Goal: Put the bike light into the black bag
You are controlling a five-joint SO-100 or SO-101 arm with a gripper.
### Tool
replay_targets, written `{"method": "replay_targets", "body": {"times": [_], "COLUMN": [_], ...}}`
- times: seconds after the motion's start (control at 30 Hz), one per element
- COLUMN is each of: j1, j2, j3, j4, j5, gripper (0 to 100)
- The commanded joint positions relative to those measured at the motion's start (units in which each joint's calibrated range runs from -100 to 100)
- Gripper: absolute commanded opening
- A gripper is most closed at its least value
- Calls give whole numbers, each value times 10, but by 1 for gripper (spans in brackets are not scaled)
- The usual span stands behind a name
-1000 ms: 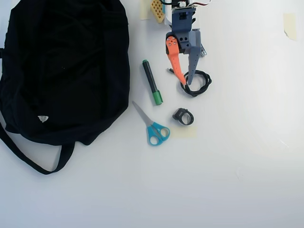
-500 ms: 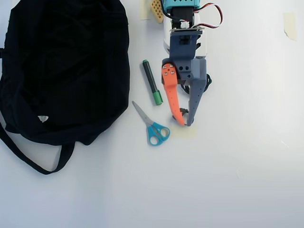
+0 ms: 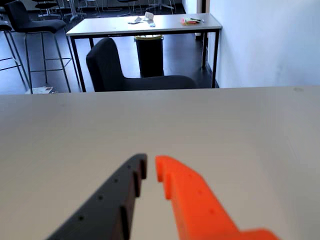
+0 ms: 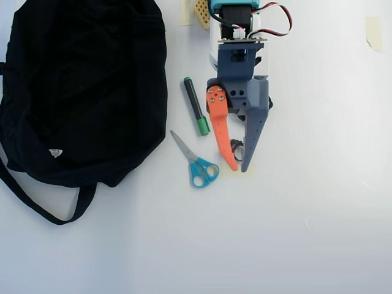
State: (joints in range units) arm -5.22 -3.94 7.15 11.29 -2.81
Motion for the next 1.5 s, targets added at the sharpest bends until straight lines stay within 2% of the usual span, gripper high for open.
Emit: {"method": "replay_targets", "body": {"times": [0.0, 0.2, 0.33, 0.57, 0.8, 0.97, 1.3, 1.47], "j1": [-1, -2, -4, -8, -8, -10, -14, -47], "j2": [-7, -24, -44, -54, -54, -41, -40, -37], "j3": [-3, 54, 78, 78, 82, 78, 74, 68], "j4": [3, 6, 46, 166, 254, 372, 486, 496], "j5": [2, 3, 7, 125, 140, 206, 211, 214], "gripper": [2, 2, 2, 2, 2, 2, 2, 2]}}
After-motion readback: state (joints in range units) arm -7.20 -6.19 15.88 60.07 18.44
